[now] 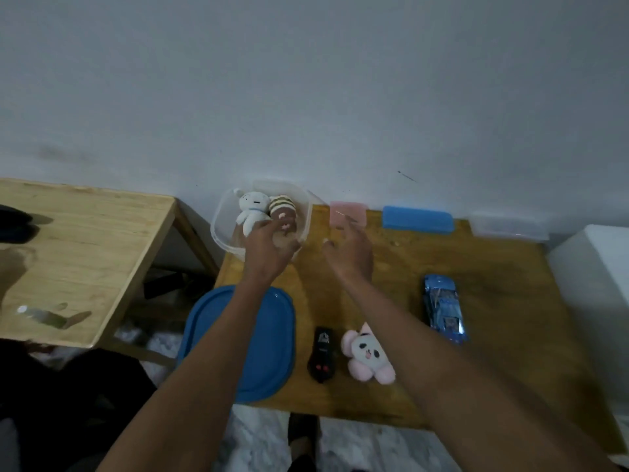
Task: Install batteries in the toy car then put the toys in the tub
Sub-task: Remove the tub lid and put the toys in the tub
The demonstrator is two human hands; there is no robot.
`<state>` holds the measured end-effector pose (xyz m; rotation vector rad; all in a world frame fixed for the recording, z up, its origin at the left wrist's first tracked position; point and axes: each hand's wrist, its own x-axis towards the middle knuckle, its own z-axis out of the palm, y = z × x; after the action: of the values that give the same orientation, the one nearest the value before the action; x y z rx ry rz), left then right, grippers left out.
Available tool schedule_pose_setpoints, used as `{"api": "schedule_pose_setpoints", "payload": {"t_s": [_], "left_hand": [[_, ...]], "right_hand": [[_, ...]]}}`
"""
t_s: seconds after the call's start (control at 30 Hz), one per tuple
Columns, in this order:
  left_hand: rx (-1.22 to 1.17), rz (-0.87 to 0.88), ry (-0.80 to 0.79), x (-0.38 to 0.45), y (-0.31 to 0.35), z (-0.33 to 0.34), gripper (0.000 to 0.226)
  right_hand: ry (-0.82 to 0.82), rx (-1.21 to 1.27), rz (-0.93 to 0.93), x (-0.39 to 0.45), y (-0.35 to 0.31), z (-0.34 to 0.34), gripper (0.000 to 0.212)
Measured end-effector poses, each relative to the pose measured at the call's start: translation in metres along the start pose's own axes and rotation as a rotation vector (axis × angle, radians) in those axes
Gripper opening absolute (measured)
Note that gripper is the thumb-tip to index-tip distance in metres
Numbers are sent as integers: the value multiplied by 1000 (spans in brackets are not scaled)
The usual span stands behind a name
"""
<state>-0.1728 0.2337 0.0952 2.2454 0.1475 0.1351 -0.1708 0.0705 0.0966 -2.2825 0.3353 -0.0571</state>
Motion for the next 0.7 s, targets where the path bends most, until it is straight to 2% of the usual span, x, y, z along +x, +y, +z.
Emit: {"api": "schedule_pose_setpoints", "payload": {"t_s": [0.1,0.3,0.43,0.57,0.7], "left_hand": [[-47,-49,-111,-49,12,18,45],[-5,-257,-383,-121,6,58,56],[194,-278,-353,-150,-11,78,67],[267,-257,-382,-159,-14,86,74],[314,-226,-416,-162,-13,88,75]], "right_hand": [[-48,-14,56,-28,41,-24,37],[-256,-69,167,-74,106,-46,46],[-342,-142,197,-94,133,-51,62],[-403,-156,246,-103,145,-51,81],[-417,-116,260,-102,147,-46,72]]}}
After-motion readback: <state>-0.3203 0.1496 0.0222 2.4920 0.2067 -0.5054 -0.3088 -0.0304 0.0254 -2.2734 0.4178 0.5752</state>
